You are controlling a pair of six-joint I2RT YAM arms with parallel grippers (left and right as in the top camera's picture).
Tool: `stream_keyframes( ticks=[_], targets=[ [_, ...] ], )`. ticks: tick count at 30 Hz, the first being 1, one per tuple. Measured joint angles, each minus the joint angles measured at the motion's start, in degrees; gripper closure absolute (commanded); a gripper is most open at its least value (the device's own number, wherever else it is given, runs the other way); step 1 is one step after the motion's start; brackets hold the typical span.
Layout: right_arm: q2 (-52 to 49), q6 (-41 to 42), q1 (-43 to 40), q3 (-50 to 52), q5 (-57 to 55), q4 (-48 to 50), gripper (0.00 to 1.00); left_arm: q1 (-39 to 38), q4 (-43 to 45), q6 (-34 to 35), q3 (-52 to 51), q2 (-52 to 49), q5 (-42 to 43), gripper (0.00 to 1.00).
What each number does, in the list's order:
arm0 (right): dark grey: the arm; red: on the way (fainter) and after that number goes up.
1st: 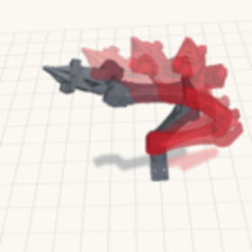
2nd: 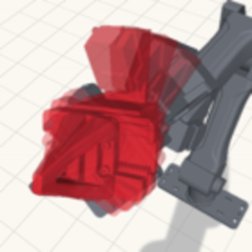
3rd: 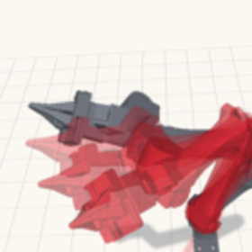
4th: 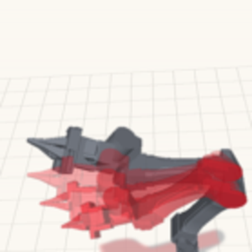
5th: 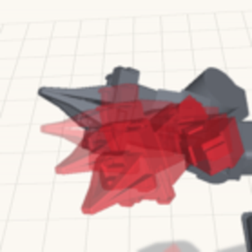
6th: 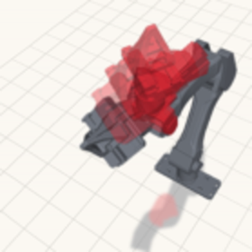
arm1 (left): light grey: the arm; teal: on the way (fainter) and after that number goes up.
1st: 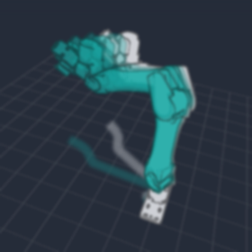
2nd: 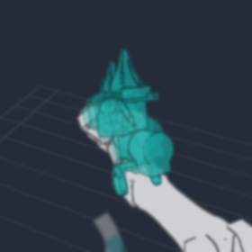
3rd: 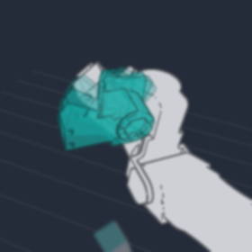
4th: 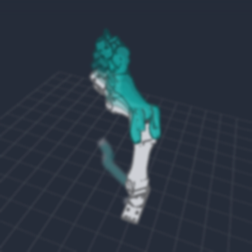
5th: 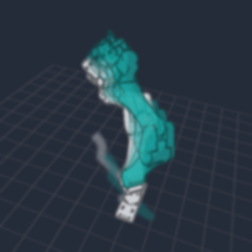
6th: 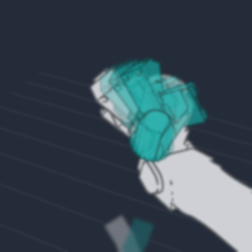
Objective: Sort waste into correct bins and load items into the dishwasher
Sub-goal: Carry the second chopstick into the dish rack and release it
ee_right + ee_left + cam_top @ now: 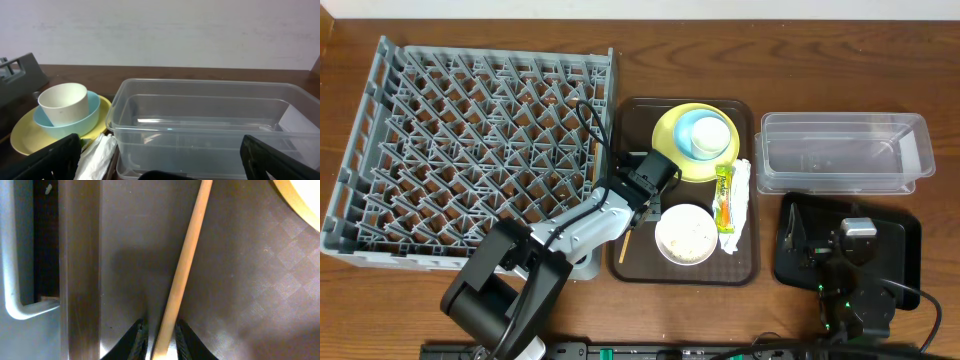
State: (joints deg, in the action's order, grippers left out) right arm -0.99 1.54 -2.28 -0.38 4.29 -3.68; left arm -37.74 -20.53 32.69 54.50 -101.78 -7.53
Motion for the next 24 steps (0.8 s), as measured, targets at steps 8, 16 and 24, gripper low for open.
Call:
stream_keyframes(
  ticks=[8,16,24],
  targets=[
    [0.00,0.00,0.00,0.00,0.00,0.00,0.01,-0.79,0.04,-0.37,0.00,0.11,0.09,0.93],
    [0.00,0.00,0.00,0.00,0.00,0.02,0.01,-0.17,-4.00,-4.72,2.36,7.45,1.22,0.92],
    [0.00,0.00,0.00,0.00,0.00,0.02,0.01,8.33,-10.97,-10.99,7.98,23.02,1.77,0.92]
  ],
)
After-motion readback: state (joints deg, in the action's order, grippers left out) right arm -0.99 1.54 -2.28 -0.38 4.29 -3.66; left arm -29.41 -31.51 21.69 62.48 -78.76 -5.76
